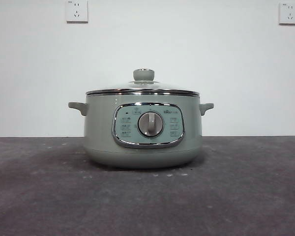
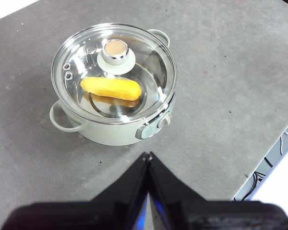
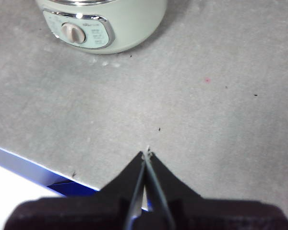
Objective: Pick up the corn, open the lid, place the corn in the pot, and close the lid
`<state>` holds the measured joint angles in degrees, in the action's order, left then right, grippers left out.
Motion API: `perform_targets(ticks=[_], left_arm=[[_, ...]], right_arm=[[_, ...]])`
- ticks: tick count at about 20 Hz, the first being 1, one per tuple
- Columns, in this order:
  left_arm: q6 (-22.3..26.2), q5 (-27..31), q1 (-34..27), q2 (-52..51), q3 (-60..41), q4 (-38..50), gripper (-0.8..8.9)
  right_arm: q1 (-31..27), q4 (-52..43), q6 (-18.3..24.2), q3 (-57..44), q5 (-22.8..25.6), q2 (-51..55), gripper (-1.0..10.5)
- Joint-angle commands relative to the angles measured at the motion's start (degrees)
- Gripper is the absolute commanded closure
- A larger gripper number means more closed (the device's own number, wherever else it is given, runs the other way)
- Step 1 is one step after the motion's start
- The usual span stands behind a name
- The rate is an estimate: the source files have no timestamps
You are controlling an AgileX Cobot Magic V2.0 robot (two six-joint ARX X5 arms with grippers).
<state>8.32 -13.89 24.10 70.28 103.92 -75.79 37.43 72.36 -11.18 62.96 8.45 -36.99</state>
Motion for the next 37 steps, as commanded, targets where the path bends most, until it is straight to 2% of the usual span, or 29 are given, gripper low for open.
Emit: perform_targets(ticks=[1,6,7,9,11,14,16,19,21,25,29,33,37], left_arm=[[-0.4,0.0,-0.2,0.1,-0.2,0.3,8.17],[-0.2,0.2,-0.2,0.1,-0.2,2.7,8.17],[1.2,0.4,-0.2,0.1,-0.2,3.3,8.17],[-0.6,0.4,-0.2,0.1,-0.2,4.0,8.17],[1.1,0.4,-1.0,0.1,-0.2,7.5,8.17],[4.8,-0.4,-5.5,-1.5,-0.4,15.7,8.17],[7.0,-5.9,-10.7,-4.8,-2.7,22.2,8.17],[7.5,-15.3,-18.1,-12.9,-14.1,34.2,8.17],[7.0,-15.6,-22.7,-20.0,-26.3,42.5,8.16],[6.9,-13.5,-28.1,-33.9,-51.0,54.5,8.17],[4.3,-11.2,-29.6,-46.8,-73.2,64.0,8.16],[0.7,-5.5,-29.6,-56.2,-87.8,65.8,8.17],[-2.8,-1.0,-29.6,-63.0,-97.3,66.2,8.17]], right_arm=[[0.1,-0.3,-0.6,-0.4,0.2,0.0,9.5],[0.1,-0.3,-0.6,-0.4,0.2,0.0,9.5],[0.1,-0.3,-0.6,-0.4,0.2,0.0,9.5],[0.1,-0.3,-0.6,-0.4,0.2,0.0,9.5],[0.1,-0.3,-0.6,-0.4,0.2,0.0,9.5],[0.1,-0.3,-0.6,-0.4,0.2,0.0,9.5],[0.1,-0.3,-0.6,-0.4,0.2,0.0,9.5],[0.1,-0.3,-0.6,-0.4,0.2,0.0,9.5],[0.1,-0.3,-0.6,-0.4,0.2,0.0,9.5],[0.1,-0.3,-0.6,-0.4,0.2,0.0,9.5],[0.1,-0.3,-0.6,-0.4,0.2,0.0,9.5],[0.1,-0.3,-0.6,-0.4,0.2,0.0,9.5],[0.1,-0.3,-0.6,-0.4,0.2,0.0,9.5]])
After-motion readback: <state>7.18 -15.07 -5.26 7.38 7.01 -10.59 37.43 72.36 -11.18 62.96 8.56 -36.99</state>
